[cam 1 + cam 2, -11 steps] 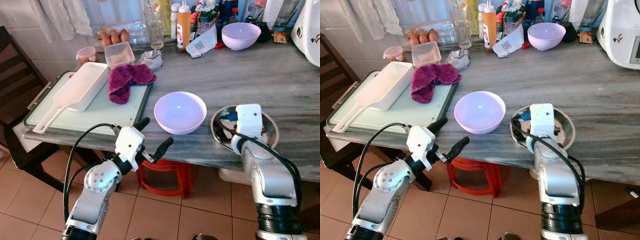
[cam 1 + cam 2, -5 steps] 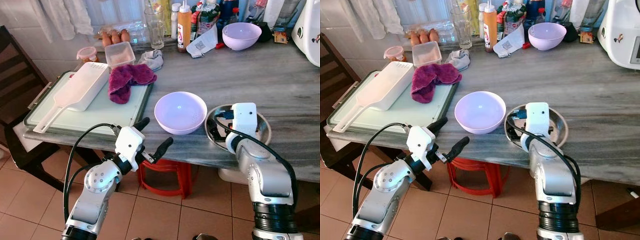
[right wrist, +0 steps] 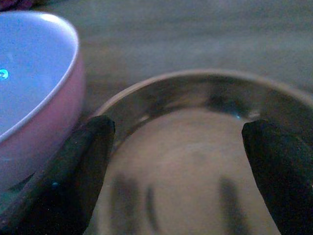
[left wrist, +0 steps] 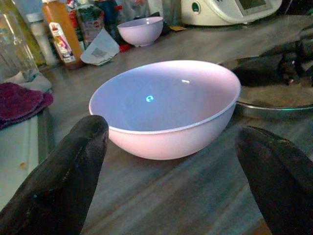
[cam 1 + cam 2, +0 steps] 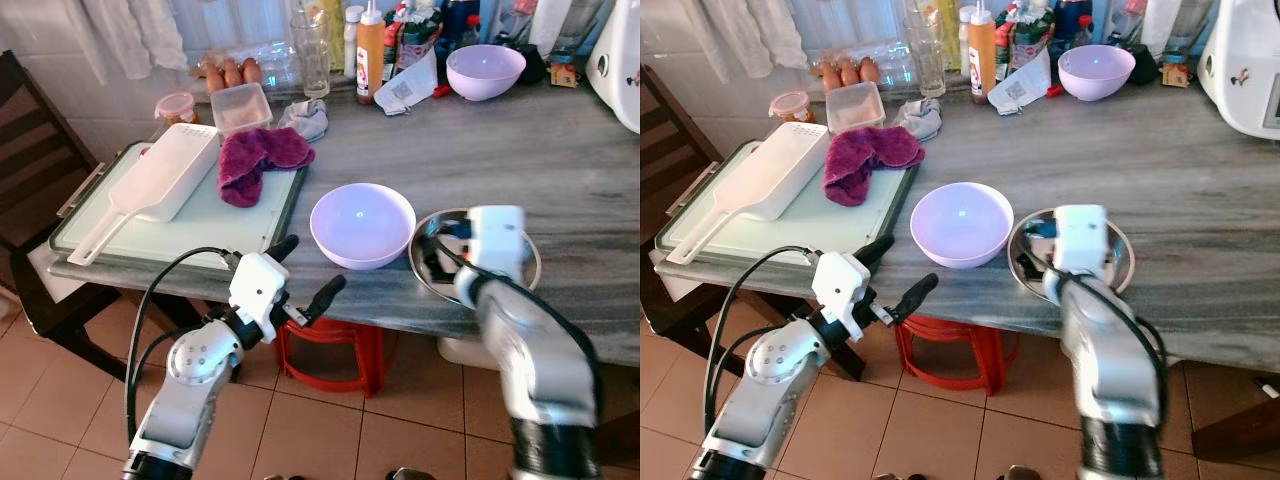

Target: Setting the table

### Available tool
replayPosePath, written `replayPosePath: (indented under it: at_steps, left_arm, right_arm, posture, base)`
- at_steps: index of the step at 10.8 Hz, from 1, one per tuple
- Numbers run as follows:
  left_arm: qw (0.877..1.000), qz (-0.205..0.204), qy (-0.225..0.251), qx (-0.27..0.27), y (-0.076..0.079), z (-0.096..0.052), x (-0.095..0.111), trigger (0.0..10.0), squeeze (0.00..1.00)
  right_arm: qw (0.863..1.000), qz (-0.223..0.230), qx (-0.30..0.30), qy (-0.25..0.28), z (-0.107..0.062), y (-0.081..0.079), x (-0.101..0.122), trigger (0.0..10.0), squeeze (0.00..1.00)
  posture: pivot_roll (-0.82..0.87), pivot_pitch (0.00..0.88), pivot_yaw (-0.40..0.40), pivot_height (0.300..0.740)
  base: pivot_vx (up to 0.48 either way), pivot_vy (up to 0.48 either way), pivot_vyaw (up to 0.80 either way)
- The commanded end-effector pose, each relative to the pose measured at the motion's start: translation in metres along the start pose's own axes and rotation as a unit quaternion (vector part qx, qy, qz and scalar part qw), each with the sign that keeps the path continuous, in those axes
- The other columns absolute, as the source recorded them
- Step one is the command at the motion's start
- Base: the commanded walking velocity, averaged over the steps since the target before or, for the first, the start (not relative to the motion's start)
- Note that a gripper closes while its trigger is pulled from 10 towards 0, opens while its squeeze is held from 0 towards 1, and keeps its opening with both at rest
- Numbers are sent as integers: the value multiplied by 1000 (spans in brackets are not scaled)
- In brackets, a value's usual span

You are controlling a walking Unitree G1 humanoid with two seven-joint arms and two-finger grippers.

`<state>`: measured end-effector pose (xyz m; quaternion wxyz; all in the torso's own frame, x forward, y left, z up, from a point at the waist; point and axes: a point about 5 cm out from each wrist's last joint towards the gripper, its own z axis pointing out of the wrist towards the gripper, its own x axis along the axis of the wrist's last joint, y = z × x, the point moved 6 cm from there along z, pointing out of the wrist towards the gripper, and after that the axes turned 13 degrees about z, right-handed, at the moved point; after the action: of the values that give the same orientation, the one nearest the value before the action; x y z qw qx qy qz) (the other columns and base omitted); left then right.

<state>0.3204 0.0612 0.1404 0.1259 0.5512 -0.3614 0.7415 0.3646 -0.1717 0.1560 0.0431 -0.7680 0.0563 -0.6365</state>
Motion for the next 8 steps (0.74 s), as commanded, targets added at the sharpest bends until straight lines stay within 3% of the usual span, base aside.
replayPosePath:
  at_steps: [1,4,5,6,7,8]
  left_arm:
    - [1000,3,-5,3,-4,-6,-2,10000,0]
    - [999,6,-6,32,-16,-5,-3,10000,0]
    - [997,12,-12,77,-32,-5,-4,10000,0]
    - [984,16,-37,171,-62,-9,-9,10000,0]
    - [977,15,-49,209,-71,-12,-11,10000,0]
    - [967,17,-63,245,-75,-15,-13,10000,0]
  right_arm:
    - [997,-62,-2,40,-8,-4,14,10000,1000]
    - [987,-111,-5,115,-22,-12,34,10000,1000]
    - [979,-135,-7,153,-27,-15,44,10000,1000]
    - [974,-145,-24,175,-30,-13,52,10000,839]
    - [972,-142,-32,183,-30,-10,54,10000,243]
    - [970,-143,-44,191,-31,-5,55,10000,0]
  posture:
    - [-175,129,123,740]
    - [-190,127,133,740]
    - [-187,126,133,740]
    - [-181,121,132,740]
    - [-177,120,131,740]
    - [-166,115,127,740]
  base:
    - [0,0,0]
    - [0,0,0]
    - [0,0,0]
    - [0,0,0]
    - [0,0,0]
    - [0,0,0]
